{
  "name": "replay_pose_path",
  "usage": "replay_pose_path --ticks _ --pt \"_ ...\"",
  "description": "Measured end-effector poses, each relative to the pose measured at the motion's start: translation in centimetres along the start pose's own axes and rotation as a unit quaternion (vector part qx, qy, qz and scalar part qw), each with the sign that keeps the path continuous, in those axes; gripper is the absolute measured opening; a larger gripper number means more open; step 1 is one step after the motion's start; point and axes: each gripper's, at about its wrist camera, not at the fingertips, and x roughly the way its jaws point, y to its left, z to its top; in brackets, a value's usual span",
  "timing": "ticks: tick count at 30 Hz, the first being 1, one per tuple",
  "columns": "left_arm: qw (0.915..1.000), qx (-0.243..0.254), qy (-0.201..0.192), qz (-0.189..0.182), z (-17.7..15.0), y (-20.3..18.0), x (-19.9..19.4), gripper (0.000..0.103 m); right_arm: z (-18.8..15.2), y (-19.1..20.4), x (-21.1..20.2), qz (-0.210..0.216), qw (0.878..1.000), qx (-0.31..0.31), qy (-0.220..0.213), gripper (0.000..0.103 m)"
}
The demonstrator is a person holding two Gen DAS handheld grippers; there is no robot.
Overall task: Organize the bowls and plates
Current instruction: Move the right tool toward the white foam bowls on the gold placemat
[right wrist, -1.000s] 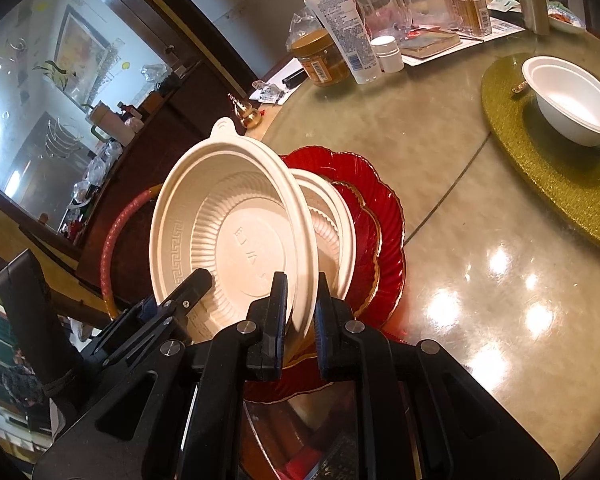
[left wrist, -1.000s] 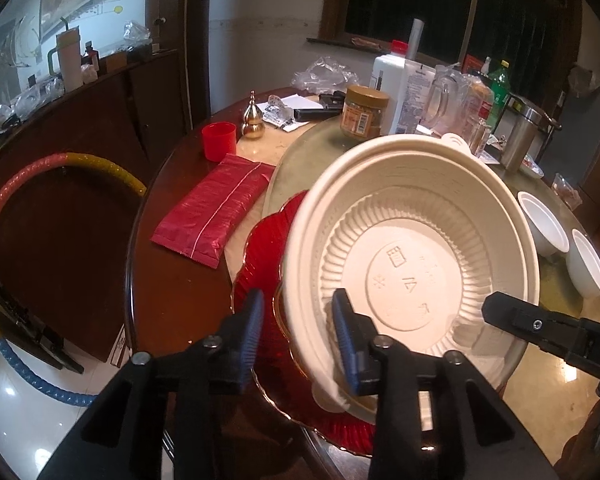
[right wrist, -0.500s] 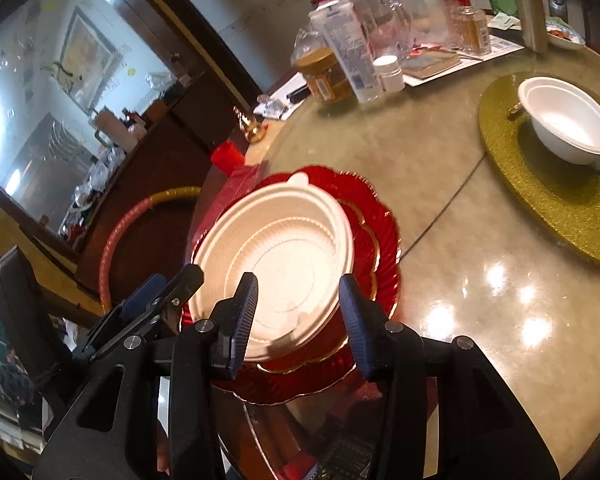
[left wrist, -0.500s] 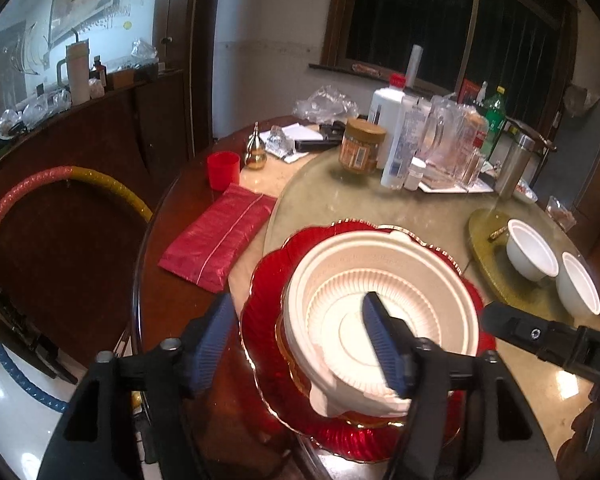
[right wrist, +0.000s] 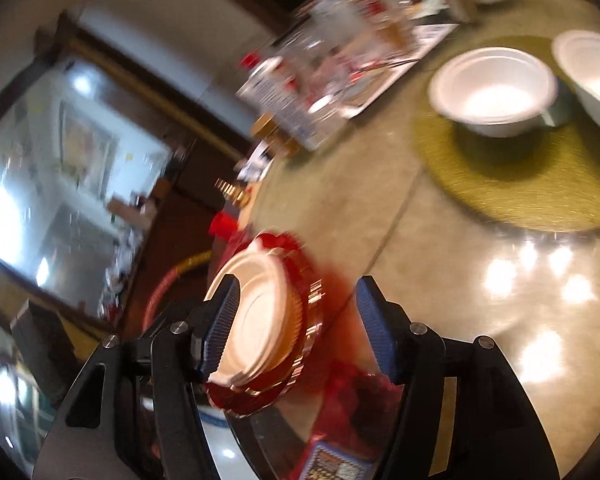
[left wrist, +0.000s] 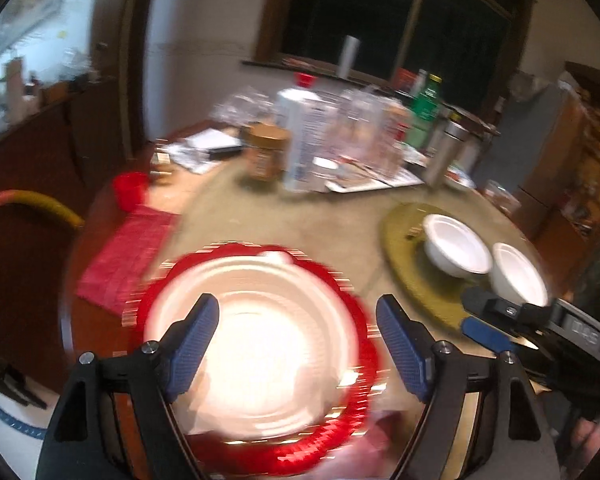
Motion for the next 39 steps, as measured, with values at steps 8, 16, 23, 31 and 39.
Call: replay_pose_path --ticks 8,16,23,31,39 --pt "0.9978 0.014 0.044 -0.047 2.2 -7.0 5.0 0.081 4.5 -8.7 -4.0 0.011 0.987 0.146 -0.059 0.061" --pt "0.9939 -0.035 0.096 -0.042 3.8 -11.1 13.1 0.081 8.1 -12.2 -4.8 0.0 0.977 0.193 -0.089 0.061" --pt "0.9923 -0.058 0.106 -0.025 4.1 -13.2 17.5 0.081 10.9 -14.0 -3.7 -0.022 0.976 0.196 -0.095 0.061" --pt "0.9938 -0.047 0.099 -0.017 4.5 -14.7 20.4 0.081 12.1 -15.9 -1.2 -0.053 0.977 0.191 -0.073 0.061" --pt "0.9938 -0.031 0.106 -0.011 3.6 -15.2 22.3 0.077 12.0 -16.3 0.1 -0.075 0.98 0.178 -0.056 0.038"
